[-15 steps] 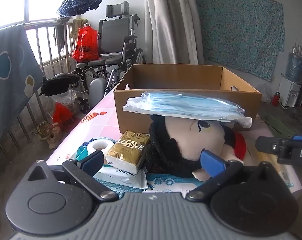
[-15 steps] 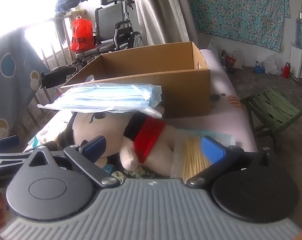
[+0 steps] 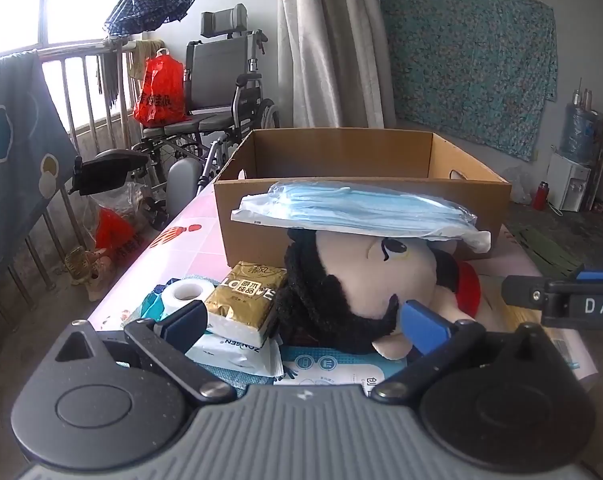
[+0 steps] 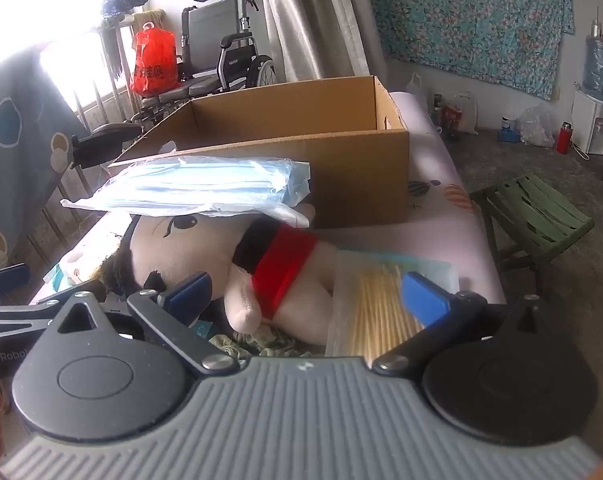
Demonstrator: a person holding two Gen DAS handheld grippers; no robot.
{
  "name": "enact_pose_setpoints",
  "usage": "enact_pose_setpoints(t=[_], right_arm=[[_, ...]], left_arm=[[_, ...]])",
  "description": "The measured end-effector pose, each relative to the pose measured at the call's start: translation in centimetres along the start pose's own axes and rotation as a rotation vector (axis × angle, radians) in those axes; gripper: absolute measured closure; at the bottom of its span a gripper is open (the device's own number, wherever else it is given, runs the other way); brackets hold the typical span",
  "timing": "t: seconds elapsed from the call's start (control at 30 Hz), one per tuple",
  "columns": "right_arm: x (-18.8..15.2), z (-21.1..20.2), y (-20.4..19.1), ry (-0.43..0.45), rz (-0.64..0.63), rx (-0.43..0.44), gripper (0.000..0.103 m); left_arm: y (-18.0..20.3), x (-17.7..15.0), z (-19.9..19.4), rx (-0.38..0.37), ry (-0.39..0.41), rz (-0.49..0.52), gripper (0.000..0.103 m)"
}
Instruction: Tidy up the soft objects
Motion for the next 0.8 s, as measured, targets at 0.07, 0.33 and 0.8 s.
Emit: enact_pose_setpoints(t=[0.07, 0.33, 0.8], right_arm=[[0.07, 0.0, -0.06, -0.001, -0.002, 0.002, 0.001], [0.01, 0.04, -0.07, 0.004, 0.0, -0.003, 0.001], [-0.12, -0.17, 0.16, 0.026, 0.01, -0.006, 0.001]], left_arm=[[0.1, 0.03, 0.06, 0.004, -0.002, 0.004, 0.0], [0.11, -0.28, 0.13, 0.016, -0.004, 0.005, 0.0], [0.61, 0.29, -0.68, 0.003, 0.038, 0.036, 0.0]])
Point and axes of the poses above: each gripper's, at about its wrist camera, not at the fingertips, and z roughly the way its jaws point, y to its right, x to its top, the point moved 6 cm from there along z, roughly the way its jaws point, and after that the axes turned 11 degrees about -z, right-handed, at the moved point
